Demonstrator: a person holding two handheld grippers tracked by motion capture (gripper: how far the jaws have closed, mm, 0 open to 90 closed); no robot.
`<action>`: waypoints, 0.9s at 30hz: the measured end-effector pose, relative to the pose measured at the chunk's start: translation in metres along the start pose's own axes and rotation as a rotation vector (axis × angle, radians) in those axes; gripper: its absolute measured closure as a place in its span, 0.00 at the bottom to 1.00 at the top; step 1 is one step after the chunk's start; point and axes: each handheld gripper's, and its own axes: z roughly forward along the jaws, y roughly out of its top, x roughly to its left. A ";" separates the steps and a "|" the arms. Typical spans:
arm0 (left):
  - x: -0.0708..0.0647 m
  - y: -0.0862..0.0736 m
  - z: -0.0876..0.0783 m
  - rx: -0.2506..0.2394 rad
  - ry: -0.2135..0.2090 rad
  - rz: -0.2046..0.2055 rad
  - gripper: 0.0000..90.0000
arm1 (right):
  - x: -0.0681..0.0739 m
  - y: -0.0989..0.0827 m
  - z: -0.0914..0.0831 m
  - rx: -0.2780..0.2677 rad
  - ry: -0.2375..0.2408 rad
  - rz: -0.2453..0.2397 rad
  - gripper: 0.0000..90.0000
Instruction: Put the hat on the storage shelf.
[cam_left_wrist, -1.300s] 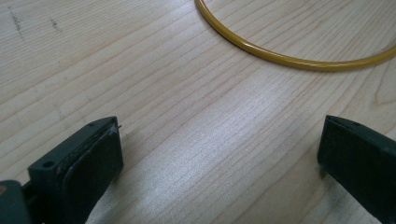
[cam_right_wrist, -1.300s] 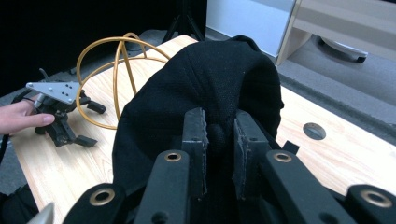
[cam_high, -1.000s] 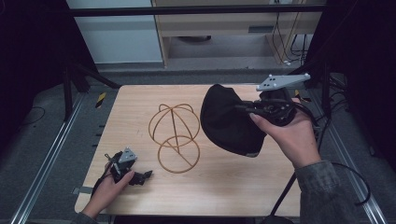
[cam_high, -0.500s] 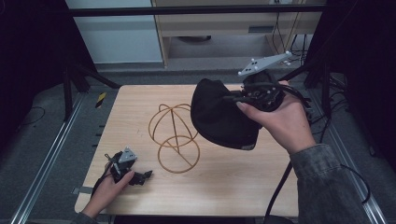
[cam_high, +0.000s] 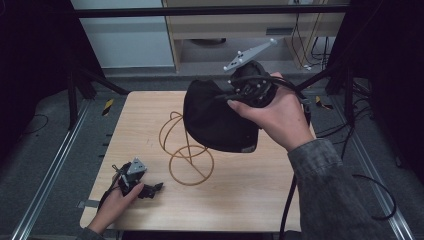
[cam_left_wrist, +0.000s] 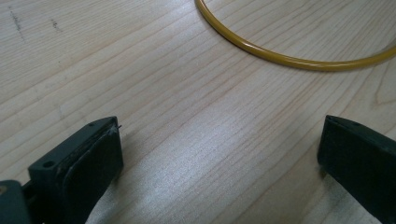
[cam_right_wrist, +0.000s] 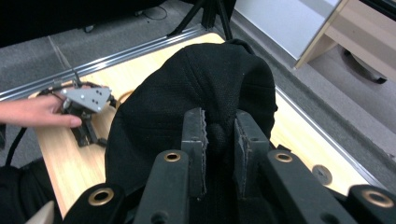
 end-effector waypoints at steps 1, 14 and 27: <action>0.000 0.000 0.000 0.001 -0.001 0.000 0.00 | 0.000 0.002 0.003 -0.006 0.005 -0.001 0.85; 0.000 0.000 0.000 0.000 0.000 0.000 0.00 | 0.010 0.032 0.037 0.000 0.050 -0.026 0.85; 0.000 0.000 0.000 -0.001 0.000 0.000 0.00 | 0.013 0.040 0.060 0.018 0.078 -0.027 0.85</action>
